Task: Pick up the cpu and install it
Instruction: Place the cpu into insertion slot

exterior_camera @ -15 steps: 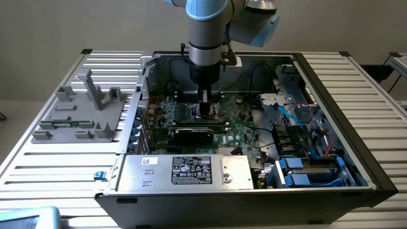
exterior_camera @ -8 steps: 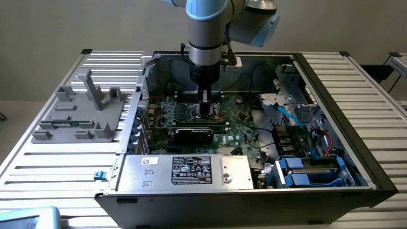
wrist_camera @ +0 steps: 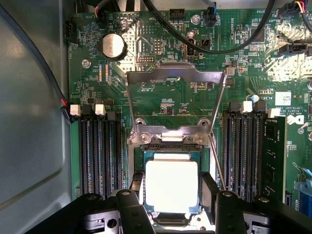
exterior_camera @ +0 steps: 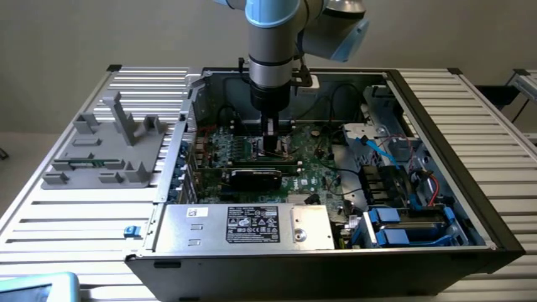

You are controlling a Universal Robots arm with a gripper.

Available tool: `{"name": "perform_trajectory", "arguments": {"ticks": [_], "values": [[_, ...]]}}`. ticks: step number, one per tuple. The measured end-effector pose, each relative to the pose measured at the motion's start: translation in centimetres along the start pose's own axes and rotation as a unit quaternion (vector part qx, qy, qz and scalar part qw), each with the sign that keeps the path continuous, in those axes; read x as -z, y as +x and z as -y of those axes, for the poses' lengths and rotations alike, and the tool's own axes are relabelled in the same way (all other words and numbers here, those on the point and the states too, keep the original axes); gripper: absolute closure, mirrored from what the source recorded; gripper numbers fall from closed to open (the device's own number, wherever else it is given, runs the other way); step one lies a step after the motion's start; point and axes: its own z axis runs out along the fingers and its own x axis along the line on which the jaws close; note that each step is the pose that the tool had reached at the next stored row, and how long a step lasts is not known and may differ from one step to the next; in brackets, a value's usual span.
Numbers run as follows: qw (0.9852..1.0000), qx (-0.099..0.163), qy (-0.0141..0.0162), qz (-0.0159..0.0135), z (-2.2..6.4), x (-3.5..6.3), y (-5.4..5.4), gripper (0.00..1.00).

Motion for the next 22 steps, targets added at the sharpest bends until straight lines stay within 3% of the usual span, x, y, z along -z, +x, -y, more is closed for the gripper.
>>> {"name": "perform_trajectory", "arguments": {"ticks": [9, 22], "values": [[1.0000, 0.000, 0.0000, 0.0005, 0.00, -0.07, 0.00, 0.45], [1.0000, 0.000, 0.0032, 0.0007, -0.13, -0.18, -0.01, 0.45]]}}
